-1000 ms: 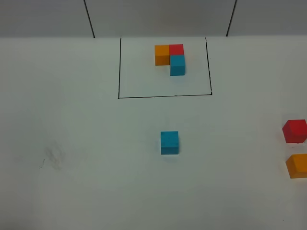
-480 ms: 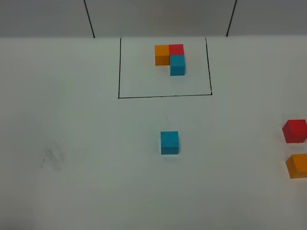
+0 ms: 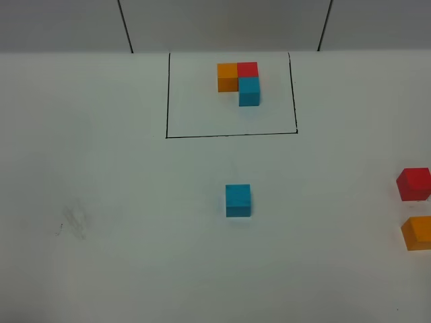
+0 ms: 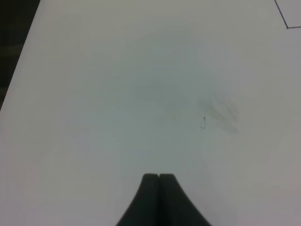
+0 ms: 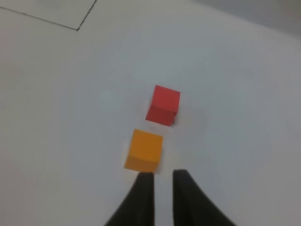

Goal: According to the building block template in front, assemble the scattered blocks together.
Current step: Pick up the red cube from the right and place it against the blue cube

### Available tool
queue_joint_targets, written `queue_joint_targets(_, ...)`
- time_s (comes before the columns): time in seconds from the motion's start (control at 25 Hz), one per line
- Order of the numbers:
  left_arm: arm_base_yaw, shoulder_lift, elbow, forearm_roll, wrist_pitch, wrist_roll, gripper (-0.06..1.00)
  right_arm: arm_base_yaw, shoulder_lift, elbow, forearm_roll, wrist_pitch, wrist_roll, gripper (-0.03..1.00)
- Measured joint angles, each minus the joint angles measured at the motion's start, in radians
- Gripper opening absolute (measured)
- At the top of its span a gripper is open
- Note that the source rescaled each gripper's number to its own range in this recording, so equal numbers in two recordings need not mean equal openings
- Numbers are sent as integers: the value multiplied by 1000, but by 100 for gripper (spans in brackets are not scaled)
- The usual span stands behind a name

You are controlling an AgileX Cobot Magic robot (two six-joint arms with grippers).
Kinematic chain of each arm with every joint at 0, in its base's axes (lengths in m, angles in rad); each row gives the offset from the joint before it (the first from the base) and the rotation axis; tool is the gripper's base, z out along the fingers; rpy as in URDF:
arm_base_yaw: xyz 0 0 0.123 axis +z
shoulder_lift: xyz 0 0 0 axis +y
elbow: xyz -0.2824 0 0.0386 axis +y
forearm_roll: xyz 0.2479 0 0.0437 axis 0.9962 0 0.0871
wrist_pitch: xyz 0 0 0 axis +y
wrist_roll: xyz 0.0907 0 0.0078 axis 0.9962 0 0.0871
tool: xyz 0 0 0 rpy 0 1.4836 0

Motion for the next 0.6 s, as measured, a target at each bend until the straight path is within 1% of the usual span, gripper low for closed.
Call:
queue_joint_targets(0.04, 0, 0, 0, 0, 0, 0, 0, 0, 0, 0, 3, 2, 0, 15)
queue_joint_targets(0.12, 0, 0, 0, 0, 0, 0, 0, 0, 0, 0, 16, 6, 0, 31)
queue_joint_targets(0.2, 0, 0, 0, 0, 0, 0, 0, 0, 0, 0, 23, 6, 0, 50)
queue_joint_targets(0.28, 0, 0, 0, 0, 0, 0, 0, 0, 0, 0, 26, 6, 0, 73)
queue_joint_targets(0.36, 0, 0, 0, 0, 0, 0, 0, 0, 0, 0, 33, 6, 0, 89)
queue_joint_targets(0.44, 0, 0, 0, 0, 0, 0, 0, 0, 0, 0, 43, 6, 5, 97)
queue_joint_targets(0.6, 0, 0, 0, 0, 0, 0, 0, 0, 0, 0, 44, 9, 31, 100)
